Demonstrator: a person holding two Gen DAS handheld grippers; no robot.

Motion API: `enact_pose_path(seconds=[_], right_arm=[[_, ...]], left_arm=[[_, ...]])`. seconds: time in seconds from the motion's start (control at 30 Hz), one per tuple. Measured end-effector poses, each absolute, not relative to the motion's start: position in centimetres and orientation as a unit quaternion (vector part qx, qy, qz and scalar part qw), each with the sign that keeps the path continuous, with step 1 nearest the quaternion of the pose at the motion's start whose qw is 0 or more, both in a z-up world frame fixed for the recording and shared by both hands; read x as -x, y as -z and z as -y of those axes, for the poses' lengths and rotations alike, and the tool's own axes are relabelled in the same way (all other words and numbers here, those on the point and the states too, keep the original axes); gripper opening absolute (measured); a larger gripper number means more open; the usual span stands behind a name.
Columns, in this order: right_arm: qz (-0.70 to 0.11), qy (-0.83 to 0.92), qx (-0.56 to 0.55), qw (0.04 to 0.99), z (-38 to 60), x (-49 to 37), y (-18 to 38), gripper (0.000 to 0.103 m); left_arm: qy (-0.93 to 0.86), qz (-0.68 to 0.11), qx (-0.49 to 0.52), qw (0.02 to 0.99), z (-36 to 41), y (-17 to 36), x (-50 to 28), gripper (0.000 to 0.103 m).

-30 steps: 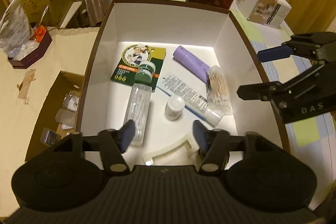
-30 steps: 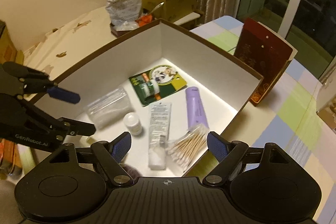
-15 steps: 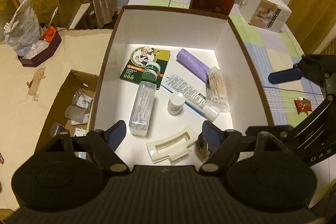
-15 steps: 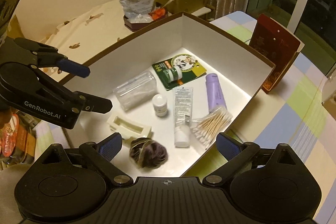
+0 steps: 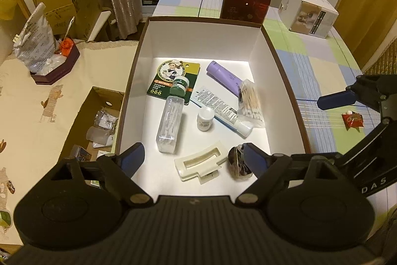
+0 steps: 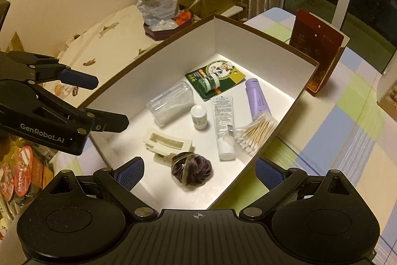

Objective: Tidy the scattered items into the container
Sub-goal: 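Open both tools to release the pill bottle and swab bag in the box, then withdraw both tools from the box toward the red candy packet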

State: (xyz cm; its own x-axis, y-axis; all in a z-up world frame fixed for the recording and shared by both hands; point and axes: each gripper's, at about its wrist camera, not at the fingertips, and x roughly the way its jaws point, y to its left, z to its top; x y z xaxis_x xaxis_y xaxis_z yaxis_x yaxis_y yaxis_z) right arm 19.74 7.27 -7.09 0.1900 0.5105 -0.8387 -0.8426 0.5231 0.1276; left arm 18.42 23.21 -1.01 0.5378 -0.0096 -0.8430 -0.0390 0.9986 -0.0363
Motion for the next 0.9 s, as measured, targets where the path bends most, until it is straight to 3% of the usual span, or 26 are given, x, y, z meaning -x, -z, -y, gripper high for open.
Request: enact_pose_path(seconds=[0.9], right_arm=[[-0.418,-0.459,0.185,0.762,-3.4,-14.8,3.8,0.101]], left_arm=[[-0.018,-0.472,-0.017,0.881,-19.5,-2.4,-13.7,0.09]])
